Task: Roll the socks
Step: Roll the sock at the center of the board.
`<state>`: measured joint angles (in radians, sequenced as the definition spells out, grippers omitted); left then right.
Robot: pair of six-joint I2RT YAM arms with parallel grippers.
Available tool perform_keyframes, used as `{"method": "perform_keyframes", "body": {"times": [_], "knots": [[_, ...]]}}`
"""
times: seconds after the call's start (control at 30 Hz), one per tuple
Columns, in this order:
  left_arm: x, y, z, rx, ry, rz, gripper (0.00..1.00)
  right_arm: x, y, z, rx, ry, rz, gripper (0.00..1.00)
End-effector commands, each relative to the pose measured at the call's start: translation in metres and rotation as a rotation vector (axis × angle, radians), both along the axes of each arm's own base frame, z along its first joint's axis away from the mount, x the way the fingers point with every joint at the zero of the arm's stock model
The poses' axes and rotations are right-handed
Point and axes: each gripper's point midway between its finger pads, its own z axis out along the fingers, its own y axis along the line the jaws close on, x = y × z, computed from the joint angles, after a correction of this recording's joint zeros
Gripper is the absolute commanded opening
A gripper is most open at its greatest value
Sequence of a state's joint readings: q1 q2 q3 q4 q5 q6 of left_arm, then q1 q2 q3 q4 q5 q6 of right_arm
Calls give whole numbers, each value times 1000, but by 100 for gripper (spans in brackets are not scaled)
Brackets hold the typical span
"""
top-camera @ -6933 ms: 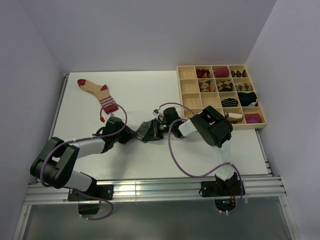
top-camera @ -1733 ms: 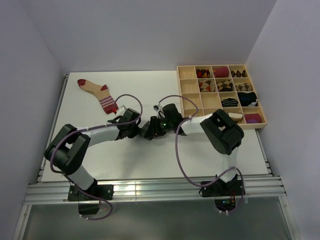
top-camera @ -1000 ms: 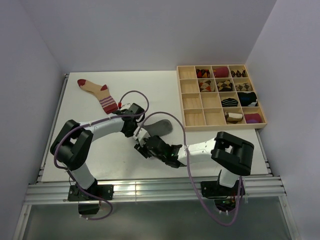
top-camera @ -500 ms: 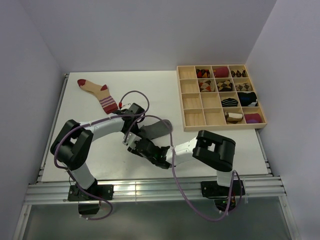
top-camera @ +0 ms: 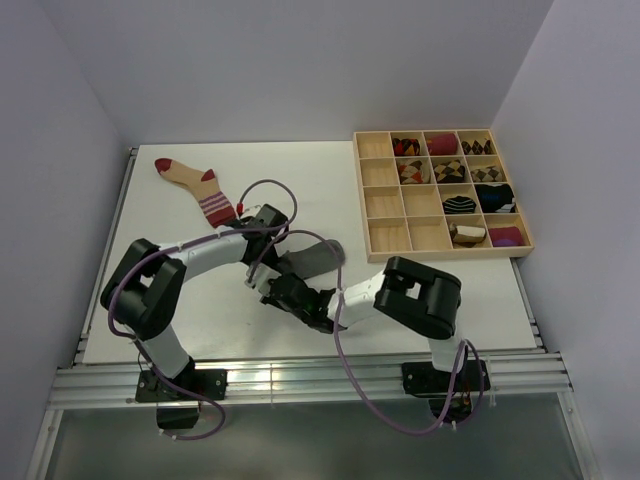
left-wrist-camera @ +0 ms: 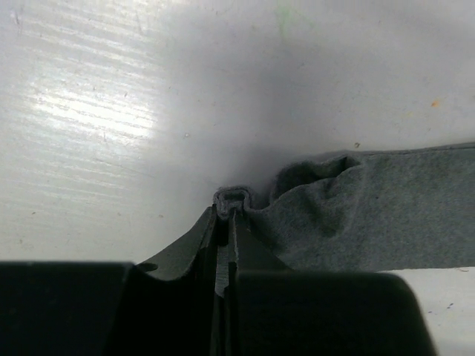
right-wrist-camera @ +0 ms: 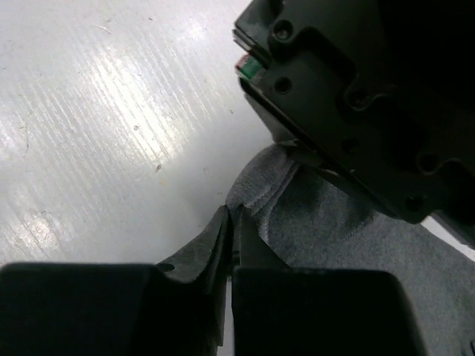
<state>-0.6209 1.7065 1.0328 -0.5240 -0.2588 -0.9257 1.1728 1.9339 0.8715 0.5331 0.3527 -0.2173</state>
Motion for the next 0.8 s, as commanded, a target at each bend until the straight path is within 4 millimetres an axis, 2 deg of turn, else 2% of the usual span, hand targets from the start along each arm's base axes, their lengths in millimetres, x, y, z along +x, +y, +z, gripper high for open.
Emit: {"method": "perform_keyframes", "body": {"times": [0.0,0.13,0.23,0.3,0.37,0.4,0.47,0.5,0.53,0.6,0.77], "knots": [[-3,-5,2,-12,9,-2,13,15,-33,-24,6,153,-113,0],[2,-6,10,-46,-29,32,22,9,-37,-16,71,259,-79,0],[5,-2,19,-74,-67,86,33,5,-36,-6,123,356,-30,0],[6,6,23,-88,-87,138,40,-1,-32,4,202,467,11,0],[12,11,37,-127,-135,195,44,-4,-31,12,251,544,32,0],[10,15,36,-134,-140,215,48,-6,-31,16,287,605,67,0],[14,16,50,-193,-189,256,54,-7,-29,17,327,704,72,0],[10,19,48,-201,-189,264,58,-9,-31,21,364,770,106,0],[10,17,58,-240,-216,265,62,-8,-30,23,393,796,114,0],[7,14,62,-307,-244,282,63,-8,-31,29,464,874,138,0],[-4,-1,58,-449,-251,271,71,-5,-37,32,589,1022,84,0]]}}
